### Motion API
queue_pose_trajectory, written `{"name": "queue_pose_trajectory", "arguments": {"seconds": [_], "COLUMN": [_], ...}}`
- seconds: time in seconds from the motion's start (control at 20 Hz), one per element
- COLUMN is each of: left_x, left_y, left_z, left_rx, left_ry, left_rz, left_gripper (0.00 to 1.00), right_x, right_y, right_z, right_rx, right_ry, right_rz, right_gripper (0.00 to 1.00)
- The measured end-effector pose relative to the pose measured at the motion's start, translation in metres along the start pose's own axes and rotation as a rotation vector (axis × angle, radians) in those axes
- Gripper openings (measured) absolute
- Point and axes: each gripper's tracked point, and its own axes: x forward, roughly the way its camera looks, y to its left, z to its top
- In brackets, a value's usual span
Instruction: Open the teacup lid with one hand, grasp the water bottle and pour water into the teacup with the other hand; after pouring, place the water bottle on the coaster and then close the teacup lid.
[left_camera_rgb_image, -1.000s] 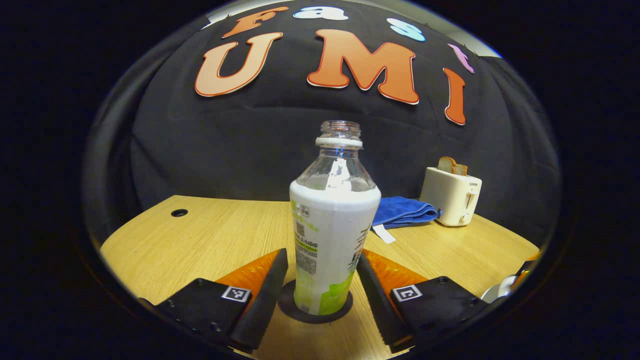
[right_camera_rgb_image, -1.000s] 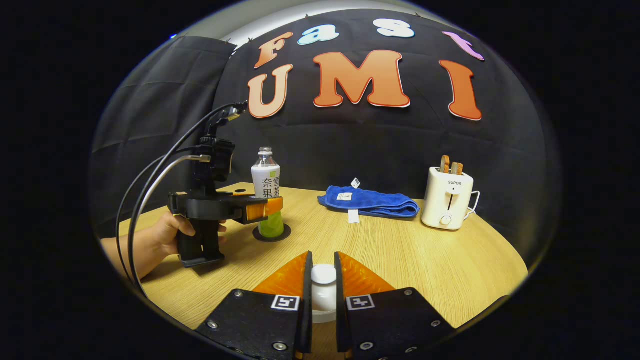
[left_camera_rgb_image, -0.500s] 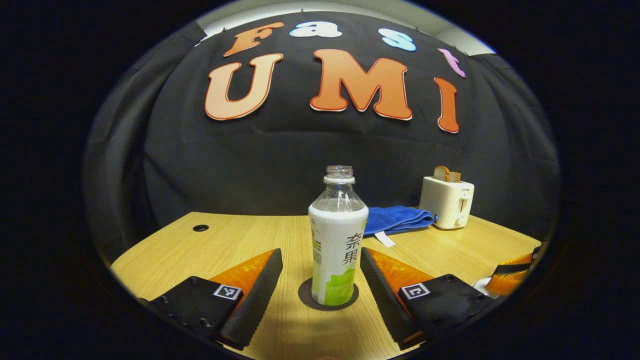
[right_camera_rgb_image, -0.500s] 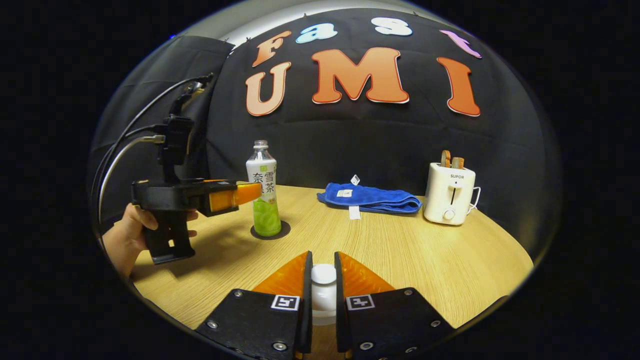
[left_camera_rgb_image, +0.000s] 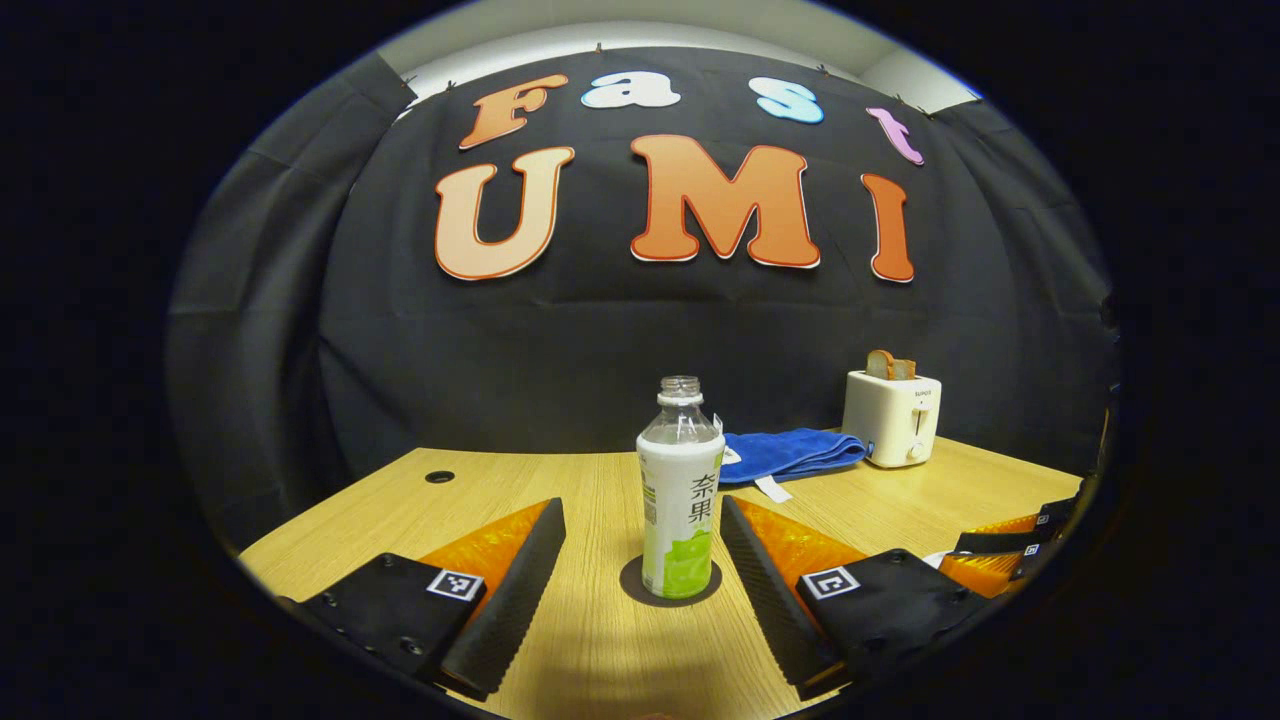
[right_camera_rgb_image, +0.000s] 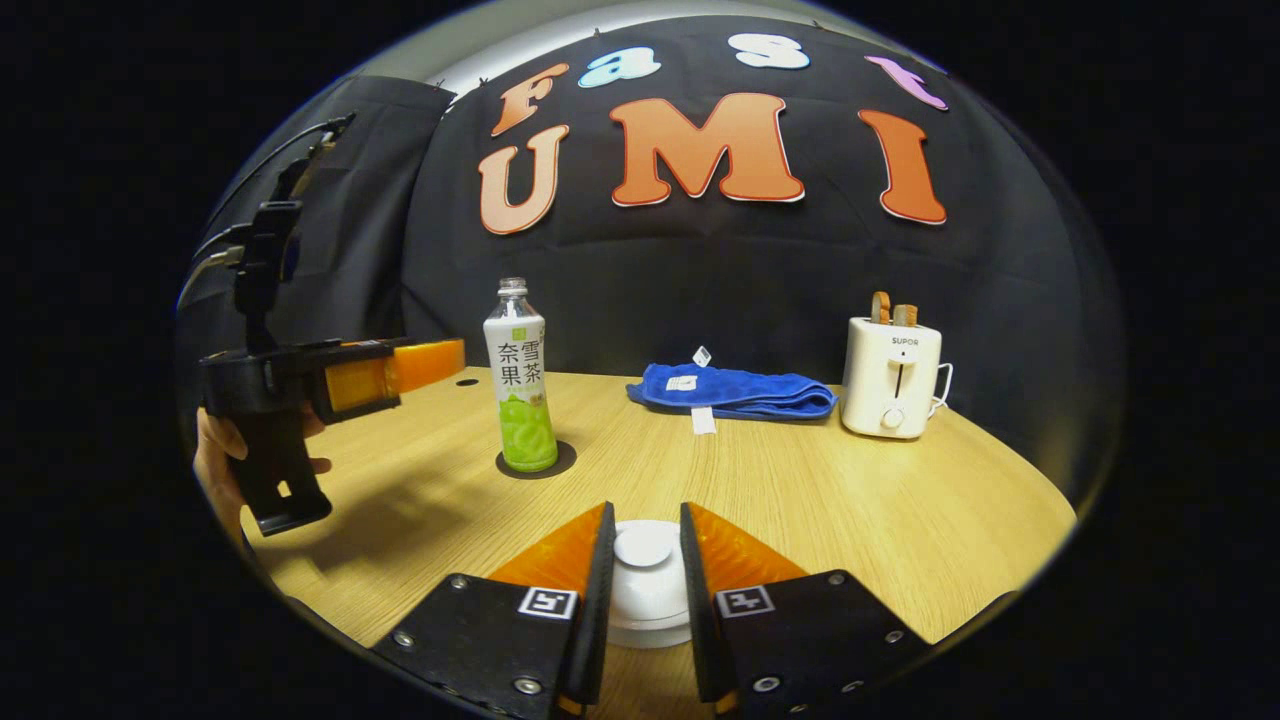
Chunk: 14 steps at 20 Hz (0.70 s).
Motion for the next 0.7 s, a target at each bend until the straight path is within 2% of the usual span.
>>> {"name": "queue_pose_trajectory", "arguments": {"seconds": [0.15,0.4,0.55,0.7], "left_x": [-0.024,-0.073,-0.097,-0.119], "left_y": [0.003,0.012,0.014,0.021], "left_z": [0.016,0.042,0.053,0.059], "left_rx": [-0.004,0.022,-0.013,-0.035], "left_ry": [-0.036,-0.058,-0.071,-0.077], "left_rz": [0.019,0.057,0.056,0.057], "left_gripper": [0.99,0.99,0.99,0.98], "right_x": [-0.013,-0.047,-0.068,-0.092], "right_y": [0.002,-0.005,-0.003,-0.006], "right_z": [0.024,0.078,0.105,0.122], "right_rx": [0.007,-0.032,-0.024,-0.021], "right_ry": [-0.065,-0.152,-0.196,-0.231], "right_rz": [-0.003,-0.076,-0.091,-0.107], "right_gripper": [0.53,0.77,0.82,0.83]}}
